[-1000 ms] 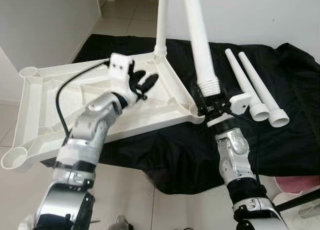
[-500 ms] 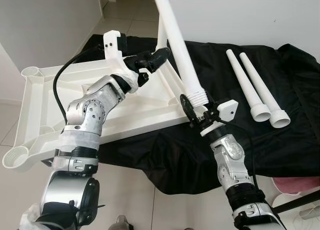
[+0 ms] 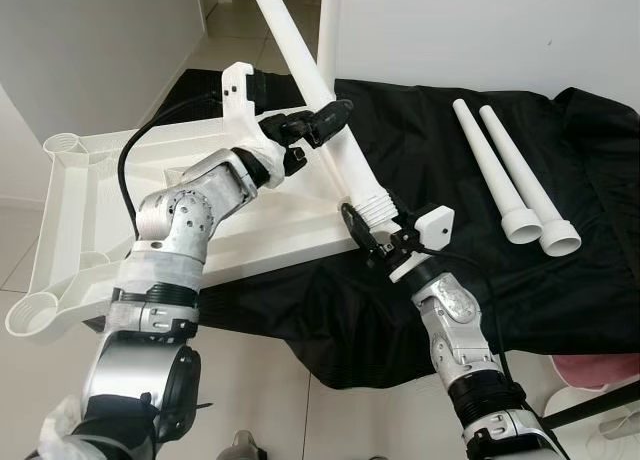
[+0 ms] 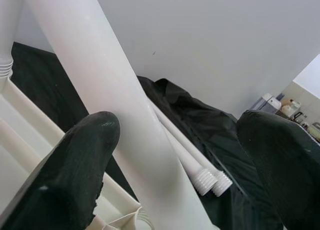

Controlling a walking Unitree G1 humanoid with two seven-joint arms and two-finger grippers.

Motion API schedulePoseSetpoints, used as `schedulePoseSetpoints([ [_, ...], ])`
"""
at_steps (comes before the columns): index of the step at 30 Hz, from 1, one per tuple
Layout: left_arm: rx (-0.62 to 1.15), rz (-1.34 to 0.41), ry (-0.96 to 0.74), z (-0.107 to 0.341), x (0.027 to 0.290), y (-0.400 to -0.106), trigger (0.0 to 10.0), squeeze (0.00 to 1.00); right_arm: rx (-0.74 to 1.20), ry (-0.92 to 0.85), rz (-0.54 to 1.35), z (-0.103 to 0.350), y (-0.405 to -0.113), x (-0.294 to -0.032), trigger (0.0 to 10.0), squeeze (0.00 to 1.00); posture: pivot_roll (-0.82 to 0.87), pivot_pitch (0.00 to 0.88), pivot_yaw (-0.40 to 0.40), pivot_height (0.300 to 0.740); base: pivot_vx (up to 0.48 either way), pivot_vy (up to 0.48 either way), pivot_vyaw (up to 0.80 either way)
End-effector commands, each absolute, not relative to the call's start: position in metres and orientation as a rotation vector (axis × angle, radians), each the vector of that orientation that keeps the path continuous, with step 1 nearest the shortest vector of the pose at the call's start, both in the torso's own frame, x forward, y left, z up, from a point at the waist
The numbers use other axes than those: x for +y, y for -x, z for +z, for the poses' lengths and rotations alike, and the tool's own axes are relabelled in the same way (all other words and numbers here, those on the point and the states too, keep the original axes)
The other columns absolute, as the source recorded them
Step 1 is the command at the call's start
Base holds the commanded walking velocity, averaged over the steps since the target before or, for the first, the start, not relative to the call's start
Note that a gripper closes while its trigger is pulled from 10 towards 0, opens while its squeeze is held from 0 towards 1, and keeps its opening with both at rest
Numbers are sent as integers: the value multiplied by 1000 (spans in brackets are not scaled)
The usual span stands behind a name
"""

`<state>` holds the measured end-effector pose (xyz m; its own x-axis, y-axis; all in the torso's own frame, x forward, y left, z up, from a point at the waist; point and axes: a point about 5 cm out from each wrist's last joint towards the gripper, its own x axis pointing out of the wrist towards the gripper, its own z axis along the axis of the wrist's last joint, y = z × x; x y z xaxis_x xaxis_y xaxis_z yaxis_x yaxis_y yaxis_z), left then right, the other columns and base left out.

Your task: Building children table

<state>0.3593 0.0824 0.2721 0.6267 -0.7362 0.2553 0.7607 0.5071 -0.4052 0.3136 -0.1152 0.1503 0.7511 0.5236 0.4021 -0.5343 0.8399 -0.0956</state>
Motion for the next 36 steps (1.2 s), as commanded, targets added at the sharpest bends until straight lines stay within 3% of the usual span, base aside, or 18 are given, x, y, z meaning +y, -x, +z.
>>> schedulePoseSetpoints([
  [1,-80,-1057,463,276,76,-356,10000,0,-447,-4,620,152,-309,-109,10000,0,26,39,9,740,0,0,0],
  [7,-49,-907,428,275,83,-371,10000,0,-434,8,633,147,-305,-107,10000,0,21,45,12,740,0,0,0],
  [15,63,-682,507,274,98,-393,10000,0,-422,-1,643,143,-302,-106,10000,0,19,46,14,740,0,0,0],
  [32,54,-676,743,293,120,-405,9765,0,-400,-9,665,139,-297,-107,10000,0,12,36,19,740,0,0,0],
  [33,46,-693,748,294,119,-404,5255,0,-402,-10,668,140,-296,-107,10000,0,13,34,20,740,0,0,0],
  [34,46,-693,748,294,119,-404,5255,0,-402,-10,668,140,-296,-107,10000,0,13,34,20,740,0,0,0],
  [35,38,-728,785,297,115,-402,0,0,-402,-9,670,140,-296,-107,10000,0,13,31,19,740,0,0,0],
  [36,36,-756,787,297,111,-400,0,0,-402,-8,673,140,-296,-107,10000,0,13,31,19,740,0,0,0],
])
